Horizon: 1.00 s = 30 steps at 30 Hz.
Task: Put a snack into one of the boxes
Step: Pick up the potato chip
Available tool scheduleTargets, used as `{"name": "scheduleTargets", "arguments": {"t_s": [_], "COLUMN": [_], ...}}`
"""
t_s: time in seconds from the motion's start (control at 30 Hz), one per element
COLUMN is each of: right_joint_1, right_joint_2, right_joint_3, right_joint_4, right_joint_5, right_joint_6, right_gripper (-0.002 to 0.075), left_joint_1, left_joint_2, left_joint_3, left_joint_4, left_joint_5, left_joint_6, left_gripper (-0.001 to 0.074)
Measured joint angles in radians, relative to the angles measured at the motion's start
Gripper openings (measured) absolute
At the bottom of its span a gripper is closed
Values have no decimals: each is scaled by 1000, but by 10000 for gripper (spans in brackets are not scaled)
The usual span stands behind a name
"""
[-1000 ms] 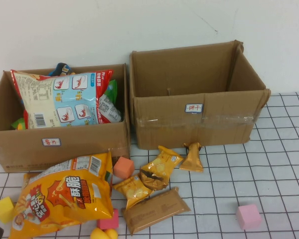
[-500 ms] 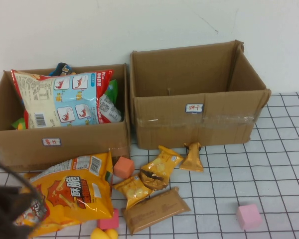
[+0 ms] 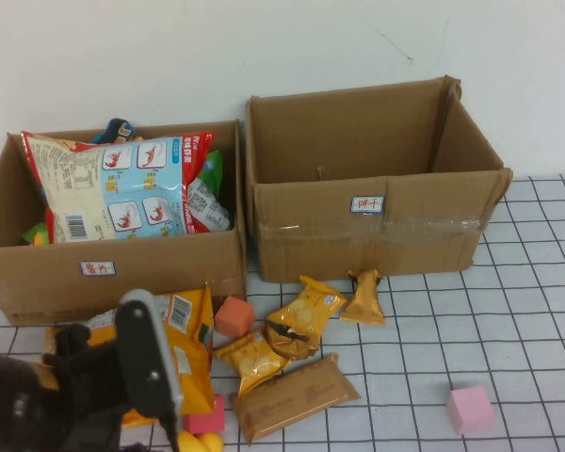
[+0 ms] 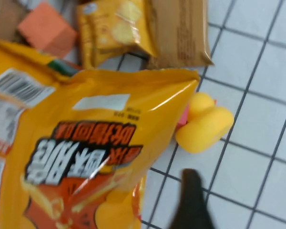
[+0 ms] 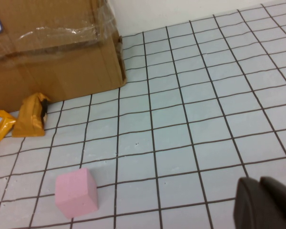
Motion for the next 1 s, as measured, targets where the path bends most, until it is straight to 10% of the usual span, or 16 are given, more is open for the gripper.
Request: {"name": "scheduleTargets", "arguments": {"t_s": [0.27,1.0], "right_joint_1": [0,0], "right_joint_2": [0,0], "right_joint_3": [0,0], "right_joint_4": [0,0], "right_joint_5": [0,0], "right_joint_6": [0,0], "right_gripper": [-1,-1], "left_joint_1": [-86,-90], "left_joint_2": [112,398], "left_joint_3": [0,-9], "left_joint_4": [305,788], "left_joint_5": [-158,-473], "left_joint_6": [-219,-438], "left_gripper": [638,654]}}
